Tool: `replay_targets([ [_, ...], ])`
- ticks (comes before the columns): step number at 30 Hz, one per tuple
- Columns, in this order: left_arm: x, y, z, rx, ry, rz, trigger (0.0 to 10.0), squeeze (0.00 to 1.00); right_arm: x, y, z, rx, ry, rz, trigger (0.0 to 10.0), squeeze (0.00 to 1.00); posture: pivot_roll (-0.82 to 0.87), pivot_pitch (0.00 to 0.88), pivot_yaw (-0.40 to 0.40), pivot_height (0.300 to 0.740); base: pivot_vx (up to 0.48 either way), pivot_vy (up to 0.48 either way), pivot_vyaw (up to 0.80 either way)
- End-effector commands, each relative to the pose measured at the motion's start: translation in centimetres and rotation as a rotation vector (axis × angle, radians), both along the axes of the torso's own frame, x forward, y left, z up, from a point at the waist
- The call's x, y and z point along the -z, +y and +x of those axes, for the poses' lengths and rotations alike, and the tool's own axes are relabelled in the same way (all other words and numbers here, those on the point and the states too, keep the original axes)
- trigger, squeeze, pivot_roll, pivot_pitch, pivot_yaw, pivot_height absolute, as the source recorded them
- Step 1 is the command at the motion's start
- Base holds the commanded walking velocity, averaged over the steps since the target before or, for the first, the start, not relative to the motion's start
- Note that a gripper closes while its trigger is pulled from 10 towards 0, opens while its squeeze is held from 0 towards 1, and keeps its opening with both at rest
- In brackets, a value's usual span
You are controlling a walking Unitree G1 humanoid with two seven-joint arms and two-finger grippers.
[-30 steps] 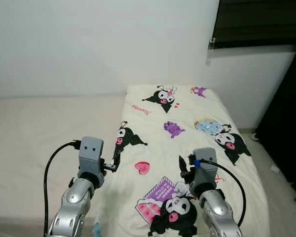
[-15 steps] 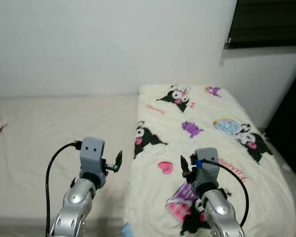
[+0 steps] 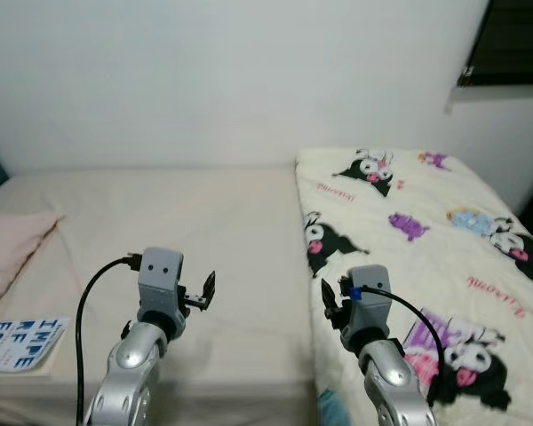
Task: Clean up the room
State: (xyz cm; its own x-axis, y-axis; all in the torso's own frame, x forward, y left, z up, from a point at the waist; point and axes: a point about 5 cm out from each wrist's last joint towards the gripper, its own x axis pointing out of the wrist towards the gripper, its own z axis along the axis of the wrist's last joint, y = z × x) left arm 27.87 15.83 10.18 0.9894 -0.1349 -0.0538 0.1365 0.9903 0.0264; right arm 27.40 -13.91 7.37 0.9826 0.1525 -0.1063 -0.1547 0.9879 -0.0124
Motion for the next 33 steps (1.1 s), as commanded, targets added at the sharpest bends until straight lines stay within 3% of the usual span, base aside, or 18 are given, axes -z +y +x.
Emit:
replay_targets([
  [1, 0.1, 0.2, -0.1, -0.005, 0.008, 0.005, 10.0, 0.00, 0.0, 0.1, 0.0, -0.008, -0.001, 0.004, 10.0, 0.00, 0.04, 0.028, 0.015, 0.740, 0.000, 0.469, 0.00],
  [5, -0.1, 0.2, -0.1, 0.007, -0.006, 0.035, 10.0, 0.00, 0.0, 0.2, 0.1, -0.008, -0.002, 0.008, 10.0, 0.00, 0.05, 0.030, 0.018, 0.740, 0.000, 0.183, 0.00],
  [9, -0.6, -0.6, -0.2, 0.041, -0.013, 0.019, 10.0, 0.00, 0.1, 0.1, 0.2, 0.000, -0.003, 0.016, 10.0, 0.00, 0.05, 0.030, 0.026, 0.740, 0.000, -0.480, 0.00],
  [22, -0.4, -1.1, -0.1, 0.073, -0.012, 0.032, 10.0, 0.00, 0.2, -0.3, 0.3, 0.023, -0.003, 0.028, 10.0, 0.00, 0.05, 0.027, 0.042, 0.740, 0.000, -0.462, 0.00],
  [33, 1.3, -1.3, 0.7, 0.063, 0.078, 0.101, 10.0, 0.00, 2.2, -1.1, 0.1, 0.082, 0.079, 0.025, 10.0, 0.00, 0.04, 0.015, 0.044, 0.740, 0.000, 0.000, 0.00],
])
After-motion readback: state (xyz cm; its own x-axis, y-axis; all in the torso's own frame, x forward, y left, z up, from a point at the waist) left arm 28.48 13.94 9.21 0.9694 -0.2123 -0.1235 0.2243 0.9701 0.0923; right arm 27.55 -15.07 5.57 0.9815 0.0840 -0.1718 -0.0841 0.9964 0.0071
